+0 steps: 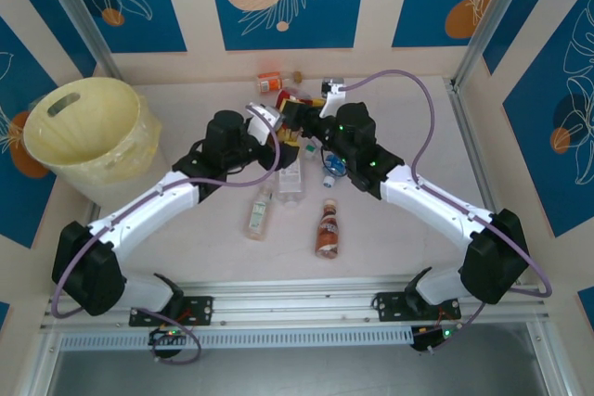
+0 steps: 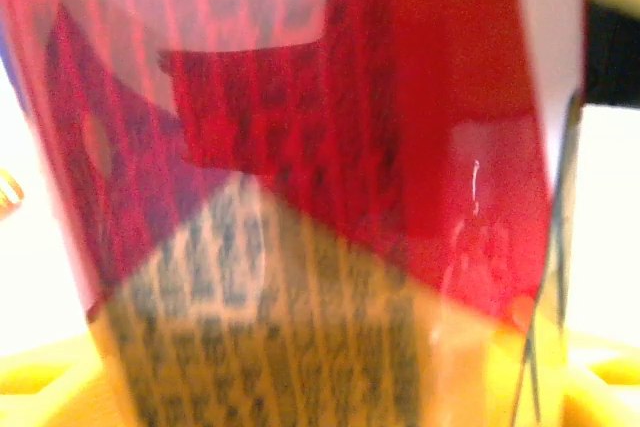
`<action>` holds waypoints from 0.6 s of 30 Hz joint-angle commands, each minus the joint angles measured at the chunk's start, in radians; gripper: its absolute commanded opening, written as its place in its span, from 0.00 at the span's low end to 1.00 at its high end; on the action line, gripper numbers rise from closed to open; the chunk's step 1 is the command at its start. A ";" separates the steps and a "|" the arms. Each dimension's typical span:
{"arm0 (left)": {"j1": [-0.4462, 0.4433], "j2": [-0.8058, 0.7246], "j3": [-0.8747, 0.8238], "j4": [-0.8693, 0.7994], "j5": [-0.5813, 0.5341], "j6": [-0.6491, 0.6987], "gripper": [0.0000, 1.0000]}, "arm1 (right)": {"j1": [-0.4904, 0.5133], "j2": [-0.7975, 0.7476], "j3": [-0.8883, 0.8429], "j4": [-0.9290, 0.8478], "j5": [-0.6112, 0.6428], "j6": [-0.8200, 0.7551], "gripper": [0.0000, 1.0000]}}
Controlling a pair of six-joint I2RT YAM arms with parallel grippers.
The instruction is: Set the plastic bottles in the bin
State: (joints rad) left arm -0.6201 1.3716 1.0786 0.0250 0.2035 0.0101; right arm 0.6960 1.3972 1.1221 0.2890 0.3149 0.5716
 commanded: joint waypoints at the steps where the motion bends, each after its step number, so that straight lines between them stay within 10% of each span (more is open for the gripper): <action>1: -0.021 0.036 0.023 0.032 -0.043 0.069 0.79 | 0.033 0.003 0.021 -0.035 -0.007 0.025 0.55; 8: -0.020 0.057 0.027 0.060 -0.020 0.003 0.54 | -0.011 -0.041 -0.034 0.003 -0.093 0.090 0.59; 18: -0.013 0.046 0.000 0.055 -0.039 -0.007 0.52 | -0.132 -0.135 -0.016 -0.162 -0.219 0.025 0.89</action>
State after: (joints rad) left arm -0.6449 1.4155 1.0855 0.0597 0.2100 0.0109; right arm 0.5892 1.3487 1.0866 0.1841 0.1635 0.6273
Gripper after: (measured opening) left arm 0.584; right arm 0.882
